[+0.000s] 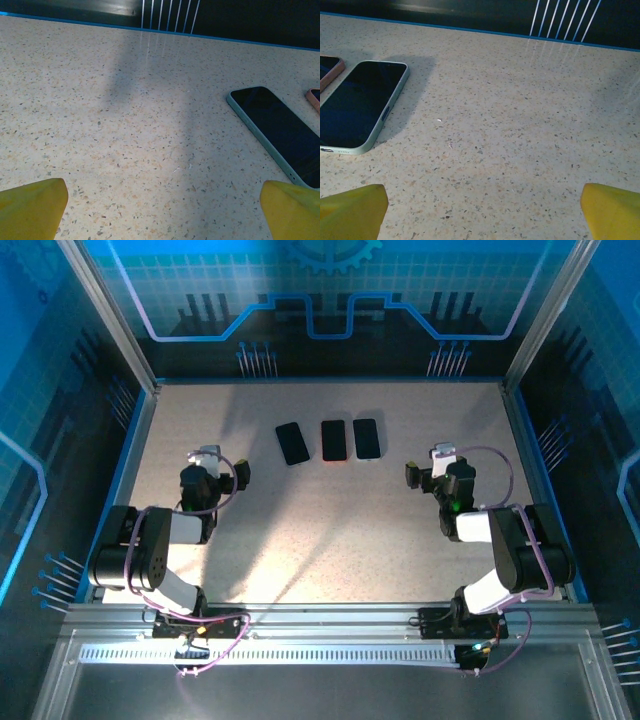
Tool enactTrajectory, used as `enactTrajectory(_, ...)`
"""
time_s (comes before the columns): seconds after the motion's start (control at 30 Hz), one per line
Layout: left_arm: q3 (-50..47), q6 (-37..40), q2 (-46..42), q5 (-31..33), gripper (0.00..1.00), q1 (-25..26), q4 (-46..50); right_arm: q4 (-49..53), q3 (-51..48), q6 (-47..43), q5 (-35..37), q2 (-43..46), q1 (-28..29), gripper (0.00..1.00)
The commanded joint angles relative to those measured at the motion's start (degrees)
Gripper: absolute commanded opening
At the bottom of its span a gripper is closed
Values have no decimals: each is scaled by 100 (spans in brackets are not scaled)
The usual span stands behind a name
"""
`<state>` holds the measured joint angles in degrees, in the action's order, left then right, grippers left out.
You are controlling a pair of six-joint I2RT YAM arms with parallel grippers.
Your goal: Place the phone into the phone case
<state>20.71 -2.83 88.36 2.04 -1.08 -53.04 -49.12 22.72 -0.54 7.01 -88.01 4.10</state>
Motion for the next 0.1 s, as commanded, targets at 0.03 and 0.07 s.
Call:
enactTrajectory(0.03, 11, 77, 50, -29, 99, -76, -182, -177, 11, 38, -133, -23, -28, 100)
enactTrajectory(0.07, 12, 83, 53, -31, 99, -76, -181, -199, -1, 34, -89, -23, -6, 100)
